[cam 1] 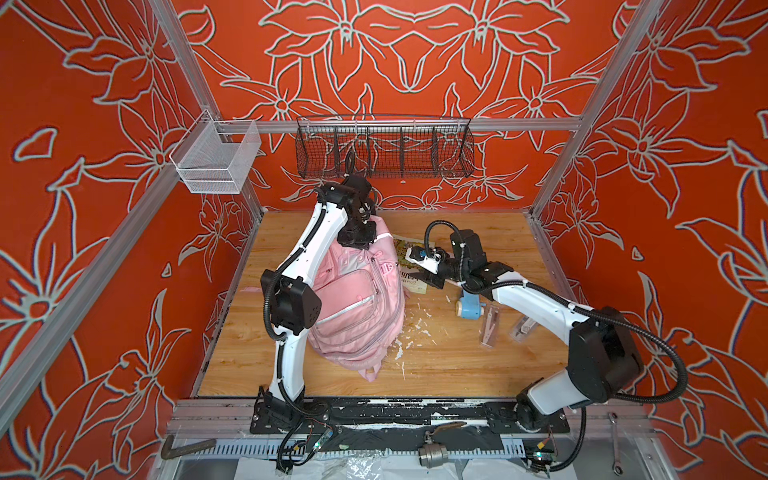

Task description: Pack the student bag

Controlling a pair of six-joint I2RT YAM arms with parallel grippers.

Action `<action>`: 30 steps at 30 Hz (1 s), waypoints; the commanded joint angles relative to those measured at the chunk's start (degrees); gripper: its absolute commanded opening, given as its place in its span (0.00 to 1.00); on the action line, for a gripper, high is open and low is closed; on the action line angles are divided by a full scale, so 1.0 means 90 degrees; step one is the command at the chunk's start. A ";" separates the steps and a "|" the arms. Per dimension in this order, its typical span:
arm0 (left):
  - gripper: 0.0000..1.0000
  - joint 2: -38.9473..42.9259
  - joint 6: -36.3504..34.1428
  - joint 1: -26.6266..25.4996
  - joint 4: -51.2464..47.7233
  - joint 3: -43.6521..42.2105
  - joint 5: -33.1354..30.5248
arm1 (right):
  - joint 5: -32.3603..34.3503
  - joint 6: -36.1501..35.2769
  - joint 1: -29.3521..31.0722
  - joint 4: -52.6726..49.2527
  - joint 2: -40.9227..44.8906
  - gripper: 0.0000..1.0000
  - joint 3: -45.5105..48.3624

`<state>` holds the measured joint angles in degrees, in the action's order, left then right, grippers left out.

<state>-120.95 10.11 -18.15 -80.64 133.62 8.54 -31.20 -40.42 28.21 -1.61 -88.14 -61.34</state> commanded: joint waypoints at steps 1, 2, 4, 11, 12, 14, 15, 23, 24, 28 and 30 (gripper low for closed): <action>0.00 0.0047 -0.0427 -0.0063 0.0100 0.0267 0.0349 | -0.0740 -0.0449 -0.0071 -0.0063 -0.0241 0.48 -0.0268; 0.00 0.0048 -0.0461 -0.0073 0.0109 0.0265 0.0391 | -0.0894 -0.0384 -0.0112 -0.0053 -0.0272 0.46 -0.0265; 0.00 0.0076 -0.0582 -0.0111 0.0110 0.0242 0.0413 | -0.1244 -0.0113 -0.0193 0.0181 -0.0284 0.44 -0.0159; 0.00 0.0089 -0.0777 -0.0256 0.0238 0.0138 0.0453 | -0.1828 0.0286 -0.0197 0.0515 -0.0535 0.40 -0.0037; 0.00 0.0087 -0.0800 -0.0277 0.0249 0.0152 0.0476 | -0.1879 0.0292 -0.0199 0.0520 -0.0575 0.40 -0.0069; 0.00 0.0107 -0.0764 -0.0306 0.0295 0.0117 0.0385 | -0.1950 0.0331 -0.0202 0.0472 -0.0682 0.39 -0.0176; 0.00 0.0125 -0.0736 -0.0305 0.0317 0.0112 0.0350 | -0.1980 0.0278 -0.0204 0.0363 -0.0754 0.38 -0.0245; 0.00 0.0234 -0.0346 -0.0301 0.0627 -0.0002 0.0281 | -0.2396 0.0329 -0.0204 0.0222 -0.0863 0.32 -0.0306; 0.00 0.0240 -0.0310 -0.0292 0.0692 -0.0038 0.0327 | -0.2435 0.0360 -0.0207 0.0242 -0.0849 0.31 -0.0287; 0.00 0.0284 -0.0215 -0.0297 0.0871 -0.0169 0.0425 | -0.2399 0.0520 -0.0212 0.0685 -0.0673 0.27 0.0003; 0.00 0.0312 -0.0196 -0.0288 0.0911 -0.0221 0.0438 | -0.2330 0.0586 -0.0214 0.0841 -0.0624 0.24 0.0129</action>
<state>-121.05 7.70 -20.58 -76.27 131.31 10.48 -49.47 -35.97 26.33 2.66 -95.59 -61.63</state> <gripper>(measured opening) 0.101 0.254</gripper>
